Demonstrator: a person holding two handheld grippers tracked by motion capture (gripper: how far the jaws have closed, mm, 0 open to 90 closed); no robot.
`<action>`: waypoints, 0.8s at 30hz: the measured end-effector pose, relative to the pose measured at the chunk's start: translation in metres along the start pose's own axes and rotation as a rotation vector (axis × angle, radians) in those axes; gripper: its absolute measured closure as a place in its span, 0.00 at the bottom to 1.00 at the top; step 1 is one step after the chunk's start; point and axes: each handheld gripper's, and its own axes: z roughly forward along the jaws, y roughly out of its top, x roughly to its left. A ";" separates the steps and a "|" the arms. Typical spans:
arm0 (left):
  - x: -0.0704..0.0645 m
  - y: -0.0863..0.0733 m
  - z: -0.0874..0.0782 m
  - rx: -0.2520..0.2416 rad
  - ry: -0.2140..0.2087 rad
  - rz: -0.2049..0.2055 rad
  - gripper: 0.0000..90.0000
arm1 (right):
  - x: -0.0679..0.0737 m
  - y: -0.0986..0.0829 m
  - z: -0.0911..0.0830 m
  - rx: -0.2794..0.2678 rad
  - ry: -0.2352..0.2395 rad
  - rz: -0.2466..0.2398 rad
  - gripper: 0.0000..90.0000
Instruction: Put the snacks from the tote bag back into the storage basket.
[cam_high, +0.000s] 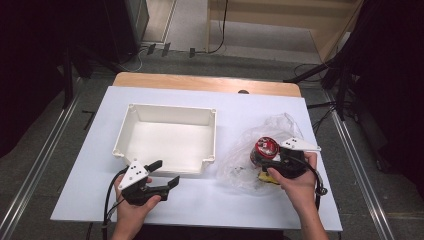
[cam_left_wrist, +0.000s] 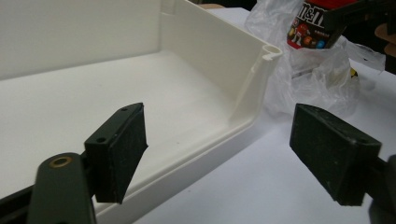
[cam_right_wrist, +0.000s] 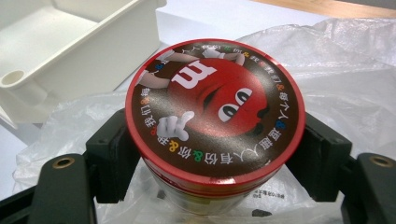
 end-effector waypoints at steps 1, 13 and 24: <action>0.004 -0.001 -0.004 -0.005 0.003 -0.004 0.19 | 0.001 0.001 0.001 0.002 0.004 0.000 0.28; 0.023 -0.005 -0.012 0.004 0.046 -0.011 0.15 | 0.014 0.024 -0.004 -0.004 0.008 -0.054 0.28; 0.028 -0.004 -0.017 0.004 0.041 -0.007 0.02 | 0.033 0.042 0.005 -0.025 0.049 -0.063 0.28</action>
